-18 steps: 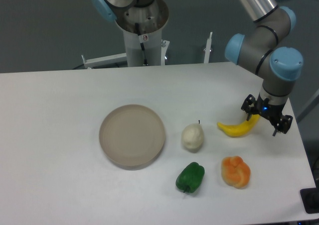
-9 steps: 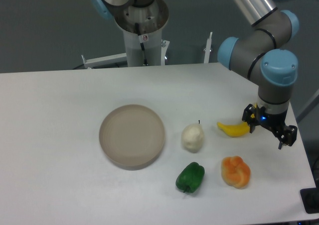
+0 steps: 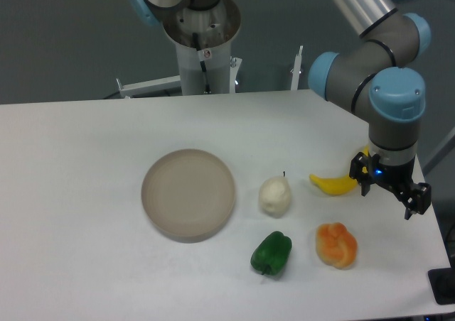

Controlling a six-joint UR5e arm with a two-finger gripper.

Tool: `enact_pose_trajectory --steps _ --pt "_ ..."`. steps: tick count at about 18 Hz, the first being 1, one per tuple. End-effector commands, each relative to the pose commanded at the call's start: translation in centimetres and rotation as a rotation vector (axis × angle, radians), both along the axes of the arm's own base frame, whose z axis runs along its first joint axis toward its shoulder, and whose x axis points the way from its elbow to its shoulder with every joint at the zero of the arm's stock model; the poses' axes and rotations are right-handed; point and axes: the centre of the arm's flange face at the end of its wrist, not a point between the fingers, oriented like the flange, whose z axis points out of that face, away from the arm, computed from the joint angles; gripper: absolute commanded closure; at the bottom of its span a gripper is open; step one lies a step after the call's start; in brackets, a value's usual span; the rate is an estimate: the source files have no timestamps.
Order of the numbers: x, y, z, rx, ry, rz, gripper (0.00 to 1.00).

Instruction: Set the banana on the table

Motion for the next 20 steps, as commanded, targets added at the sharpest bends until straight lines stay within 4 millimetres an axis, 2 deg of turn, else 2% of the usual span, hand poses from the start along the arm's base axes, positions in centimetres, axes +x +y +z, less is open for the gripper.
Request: enact_pose_trajectory --steps 20 --pt "0.19 0.17 -0.04 0.018 -0.004 0.037 0.00"
